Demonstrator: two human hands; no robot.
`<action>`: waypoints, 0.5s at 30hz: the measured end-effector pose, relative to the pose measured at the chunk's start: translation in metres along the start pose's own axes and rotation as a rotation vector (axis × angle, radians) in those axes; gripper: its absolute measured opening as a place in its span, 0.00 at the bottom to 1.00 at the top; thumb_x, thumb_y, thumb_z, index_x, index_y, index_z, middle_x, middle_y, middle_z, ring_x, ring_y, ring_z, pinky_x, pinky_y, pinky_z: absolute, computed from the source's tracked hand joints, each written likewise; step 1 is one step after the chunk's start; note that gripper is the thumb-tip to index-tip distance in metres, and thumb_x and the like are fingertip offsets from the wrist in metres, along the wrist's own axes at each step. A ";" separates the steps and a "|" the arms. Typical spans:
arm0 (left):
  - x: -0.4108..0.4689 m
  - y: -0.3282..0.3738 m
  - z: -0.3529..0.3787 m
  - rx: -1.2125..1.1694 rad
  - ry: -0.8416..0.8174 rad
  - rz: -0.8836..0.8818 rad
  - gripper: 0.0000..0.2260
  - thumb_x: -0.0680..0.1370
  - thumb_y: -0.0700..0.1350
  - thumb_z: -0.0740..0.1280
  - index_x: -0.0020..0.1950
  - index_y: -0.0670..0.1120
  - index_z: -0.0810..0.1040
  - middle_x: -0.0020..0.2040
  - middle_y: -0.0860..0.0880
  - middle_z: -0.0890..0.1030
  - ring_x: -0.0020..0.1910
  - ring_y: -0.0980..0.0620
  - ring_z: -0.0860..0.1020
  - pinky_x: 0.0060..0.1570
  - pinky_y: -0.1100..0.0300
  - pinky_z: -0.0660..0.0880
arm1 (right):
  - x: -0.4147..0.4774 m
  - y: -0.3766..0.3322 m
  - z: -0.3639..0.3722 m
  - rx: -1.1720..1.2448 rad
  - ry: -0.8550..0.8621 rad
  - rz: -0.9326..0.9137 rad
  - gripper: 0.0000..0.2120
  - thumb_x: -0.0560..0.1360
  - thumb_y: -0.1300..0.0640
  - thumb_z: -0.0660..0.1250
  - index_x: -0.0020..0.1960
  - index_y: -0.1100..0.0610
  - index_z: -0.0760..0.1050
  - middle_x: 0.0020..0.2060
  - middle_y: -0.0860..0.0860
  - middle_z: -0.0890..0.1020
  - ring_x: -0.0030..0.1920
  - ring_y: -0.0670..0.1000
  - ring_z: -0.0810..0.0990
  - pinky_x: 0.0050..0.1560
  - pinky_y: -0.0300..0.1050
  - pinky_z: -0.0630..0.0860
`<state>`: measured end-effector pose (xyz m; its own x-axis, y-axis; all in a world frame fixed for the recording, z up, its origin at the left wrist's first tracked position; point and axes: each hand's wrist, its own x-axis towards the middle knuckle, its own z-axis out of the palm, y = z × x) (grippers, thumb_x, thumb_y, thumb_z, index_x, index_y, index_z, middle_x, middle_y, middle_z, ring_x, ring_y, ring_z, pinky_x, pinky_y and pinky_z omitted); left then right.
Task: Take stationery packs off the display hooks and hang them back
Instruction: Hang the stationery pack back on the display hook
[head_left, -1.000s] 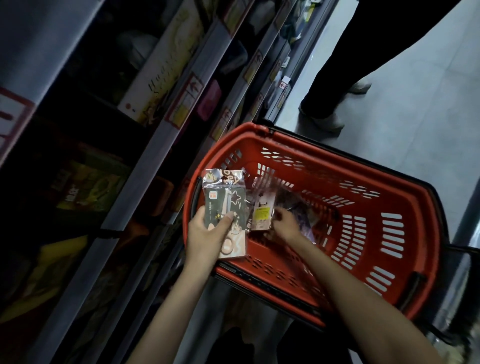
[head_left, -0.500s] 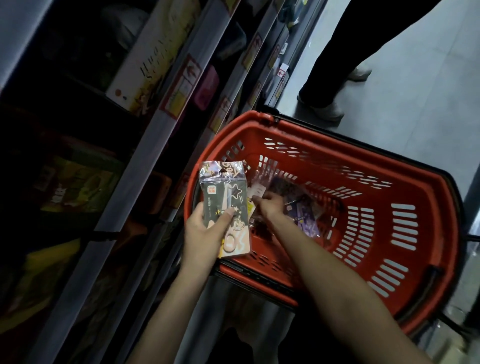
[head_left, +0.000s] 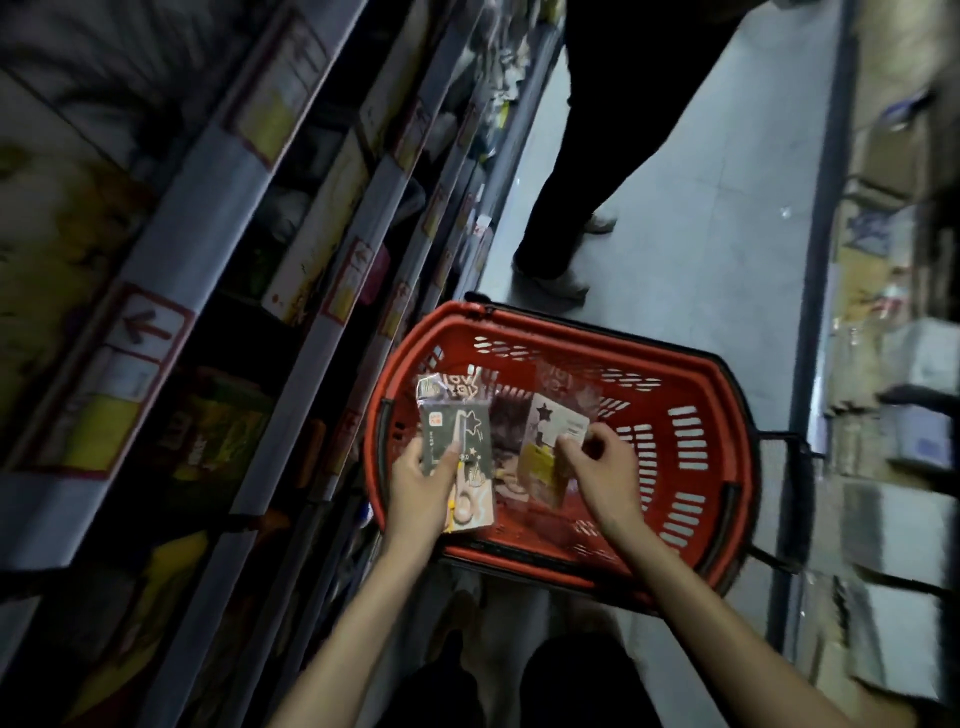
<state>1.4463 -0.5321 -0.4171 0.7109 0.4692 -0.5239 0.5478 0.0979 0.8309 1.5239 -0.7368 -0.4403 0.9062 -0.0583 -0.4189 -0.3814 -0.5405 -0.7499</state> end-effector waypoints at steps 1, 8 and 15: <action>-0.003 0.004 0.002 0.017 -0.029 0.023 0.04 0.81 0.41 0.70 0.53 0.51 0.81 0.45 0.55 0.87 0.47 0.55 0.85 0.44 0.67 0.77 | -0.011 -0.012 -0.013 -0.001 0.039 -0.034 0.02 0.77 0.57 0.71 0.46 0.52 0.80 0.39 0.45 0.84 0.40 0.40 0.82 0.42 0.43 0.78; -0.041 0.052 0.036 0.132 -0.225 0.276 0.29 0.80 0.33 0.69 0.73 0.58 0.65 0.59 0.53 0.82 0.53 0.62 0.84 0.48 0.71 0.77 | -0.077 -0.050 -0.075 -0.346 0.202 -0.287 0.06 0.74 0.57 0.71 0.46 0.51 0.74 0.37 0.46 0.80 0.35 0.46 0.78 0.35 0.47 0.76; -0.105 0.071 0.081 0.289 -0.355 0.491 0.24 0.78 0.34 0.70 0.69 0.55 0.72 0.52 0.63 0.82 0.50 0.69 0.81 0.47 0.78 0.71 | -0.127 -0.037 -0.095 -0.210 0.124 -0.360 0.18 0.72 0.46 0.64 0.56 0.54 0.80 0.65 0.47 0.76 0.62 0.44 0.76 0.62 0.33 0.71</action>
<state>1.4463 -0.6457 -0.3186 0.9825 0.0780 -0.1692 0.1853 -0.3152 0.9308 1.4406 -0.7896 -0.3109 0.9946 0.0715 -0.0755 -0.0034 -0.7031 -0.7111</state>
